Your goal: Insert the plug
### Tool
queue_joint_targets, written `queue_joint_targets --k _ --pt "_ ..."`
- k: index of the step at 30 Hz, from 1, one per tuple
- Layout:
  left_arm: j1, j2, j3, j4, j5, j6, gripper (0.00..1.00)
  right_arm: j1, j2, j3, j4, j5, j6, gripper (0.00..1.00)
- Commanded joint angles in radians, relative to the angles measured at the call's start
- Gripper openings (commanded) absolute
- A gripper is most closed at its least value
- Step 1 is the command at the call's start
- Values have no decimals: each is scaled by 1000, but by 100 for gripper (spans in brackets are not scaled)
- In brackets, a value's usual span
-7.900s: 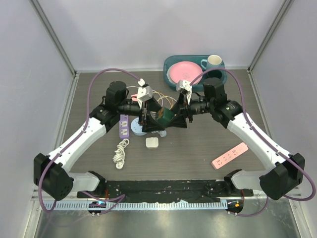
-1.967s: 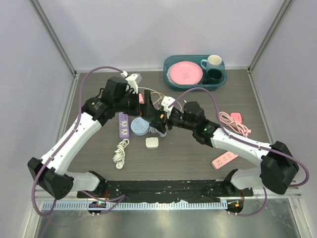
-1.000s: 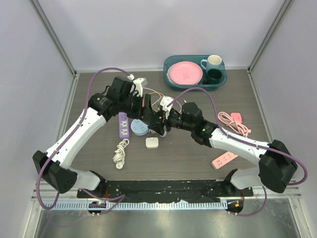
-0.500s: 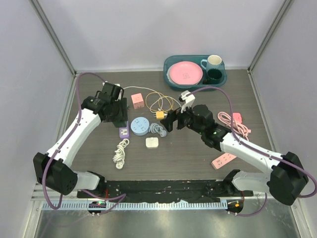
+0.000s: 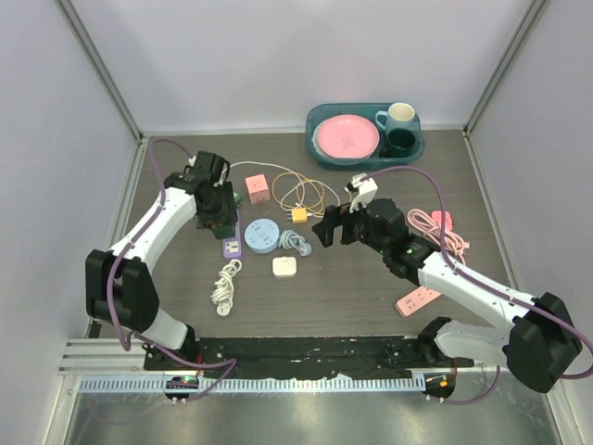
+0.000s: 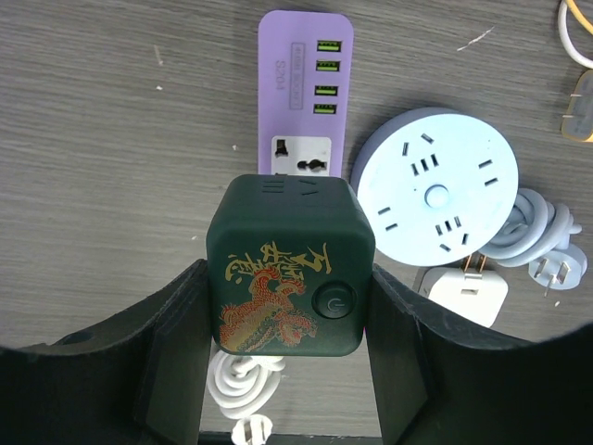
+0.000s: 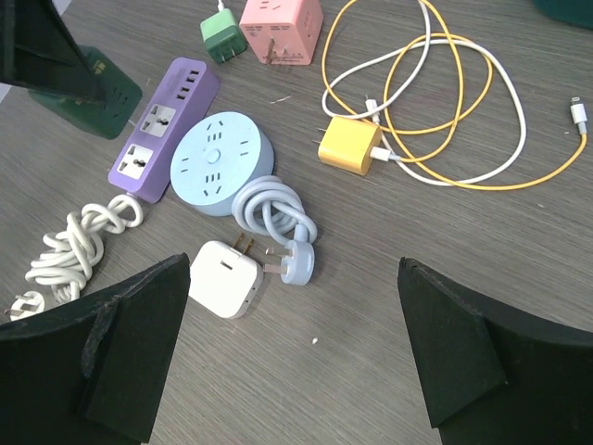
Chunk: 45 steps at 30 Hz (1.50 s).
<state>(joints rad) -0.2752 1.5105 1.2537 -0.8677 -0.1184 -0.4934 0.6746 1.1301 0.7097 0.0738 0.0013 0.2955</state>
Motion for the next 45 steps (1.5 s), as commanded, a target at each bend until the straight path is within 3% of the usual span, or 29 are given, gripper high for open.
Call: queue_joint_targets --k 1,29,45 --pt "5 30 26 75 25 -17 0 -7 -23 2 11 -35 7 99" --pt "11 97 3 102 -40 -10 0 -26 -27 2 -9 -57 -7 99" --pt "13 162 -17 99 13 1 0 -29 -18 -1 -9 -67 -12 99"
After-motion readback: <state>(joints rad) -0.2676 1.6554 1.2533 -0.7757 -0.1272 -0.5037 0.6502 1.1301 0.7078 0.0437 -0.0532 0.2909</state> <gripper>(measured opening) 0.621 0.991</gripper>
